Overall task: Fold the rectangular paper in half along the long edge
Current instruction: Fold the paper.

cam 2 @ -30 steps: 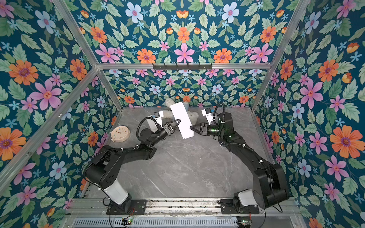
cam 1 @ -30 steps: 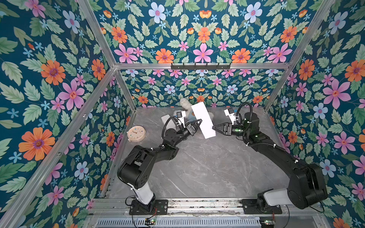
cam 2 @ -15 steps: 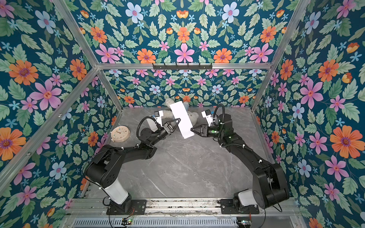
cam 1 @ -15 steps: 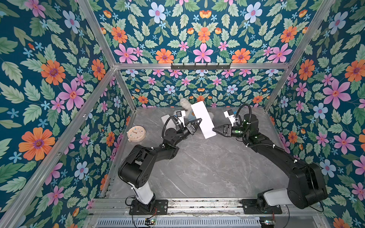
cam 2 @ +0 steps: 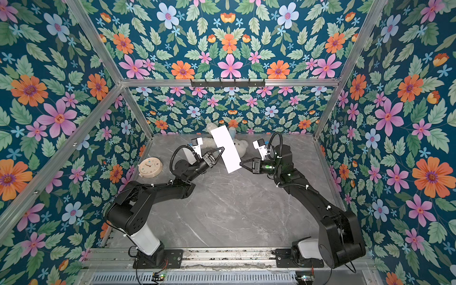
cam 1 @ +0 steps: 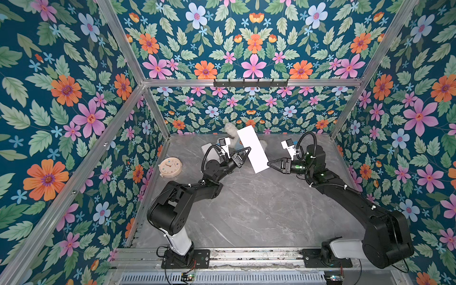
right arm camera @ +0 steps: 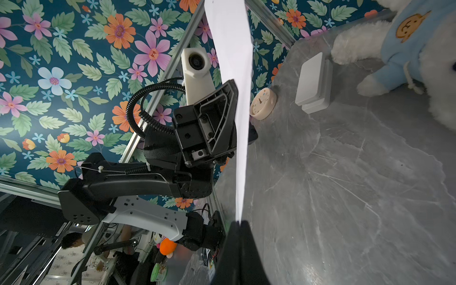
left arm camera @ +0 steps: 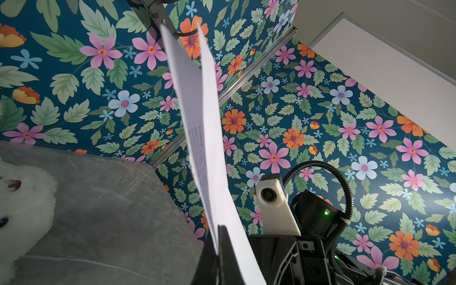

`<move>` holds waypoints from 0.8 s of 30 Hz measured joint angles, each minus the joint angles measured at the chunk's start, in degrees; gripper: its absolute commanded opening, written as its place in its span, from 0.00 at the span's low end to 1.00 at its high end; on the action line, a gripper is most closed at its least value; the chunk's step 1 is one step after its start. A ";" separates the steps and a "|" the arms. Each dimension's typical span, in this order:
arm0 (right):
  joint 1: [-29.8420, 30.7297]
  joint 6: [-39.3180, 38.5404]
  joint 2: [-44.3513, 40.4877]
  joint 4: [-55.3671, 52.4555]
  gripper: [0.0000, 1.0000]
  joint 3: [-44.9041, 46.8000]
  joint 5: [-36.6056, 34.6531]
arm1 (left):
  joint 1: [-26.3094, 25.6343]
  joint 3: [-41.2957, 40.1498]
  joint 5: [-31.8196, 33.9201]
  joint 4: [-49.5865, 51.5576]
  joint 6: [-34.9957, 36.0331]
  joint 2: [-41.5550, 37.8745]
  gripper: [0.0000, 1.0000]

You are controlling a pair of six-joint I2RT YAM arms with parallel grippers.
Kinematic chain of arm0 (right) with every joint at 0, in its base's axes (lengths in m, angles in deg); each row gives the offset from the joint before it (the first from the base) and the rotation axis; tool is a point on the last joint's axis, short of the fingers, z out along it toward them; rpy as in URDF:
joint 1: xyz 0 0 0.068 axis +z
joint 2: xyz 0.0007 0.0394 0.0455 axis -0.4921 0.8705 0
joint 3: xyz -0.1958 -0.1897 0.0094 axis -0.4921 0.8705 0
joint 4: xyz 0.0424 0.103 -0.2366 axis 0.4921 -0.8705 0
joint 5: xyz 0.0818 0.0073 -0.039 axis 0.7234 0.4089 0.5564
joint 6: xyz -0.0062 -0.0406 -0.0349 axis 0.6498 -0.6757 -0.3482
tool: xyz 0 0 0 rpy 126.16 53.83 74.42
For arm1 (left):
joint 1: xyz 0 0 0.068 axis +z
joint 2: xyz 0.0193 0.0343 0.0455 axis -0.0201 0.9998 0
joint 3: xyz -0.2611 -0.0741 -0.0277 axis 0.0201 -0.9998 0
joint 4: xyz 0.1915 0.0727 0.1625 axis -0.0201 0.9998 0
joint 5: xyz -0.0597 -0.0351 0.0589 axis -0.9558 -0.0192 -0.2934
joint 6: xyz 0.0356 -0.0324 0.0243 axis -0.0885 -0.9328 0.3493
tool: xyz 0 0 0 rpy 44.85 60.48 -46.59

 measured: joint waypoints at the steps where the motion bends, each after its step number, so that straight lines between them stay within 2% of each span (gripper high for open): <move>1: 0.00 -0.24 -0.04 -0.09 0.00 0.11 -0.02 | -0.02 0.00 0.00 0.00 0.00 0.00 0.00; 3: -0.02 -0.44 -0.13 -0.42 0.00 0.17 -0.04 | 0.00 0.00 0.02 0.00 0.00 0.00 0.00; 5: -0.02 -0.24 -0.31 -0.83 0.30 0.26 0.00 | 0.00 0.00 0.00 0.00 0.00 0.00 0.00; 7: 0.00 -0.44 -0.59 -0.94 0.47 0.26 -0.61 | 0.00 -0.04 0.02 0.00 0.00 0.00 0.00; 9: 0.00 -0.94 -0.90 -1.27 0.60 0.20 -1.75 | 0.00 -0.07 -0.02 0.00 0.00 0.00 0.00; 12: 0.00 -1.68 -0.76 -1.44 0.69 -0.74 -2.99 | 0.00 -0.13 -0.11 -0.04 -0.22 0.00 0.00; 18: 0.00 -1.84 2.99 -0.63 0.70 -4.42 -3.91 | -0.09 -1.68 -1.42 -1.92 -1.22 -0.35 0.00; 24: -0.02 0.39 6.84 2.93 0.42 -5.81 -2.80 | -0.50 -2.80 -1.66 -2.75 -2.12 -0.66 0.00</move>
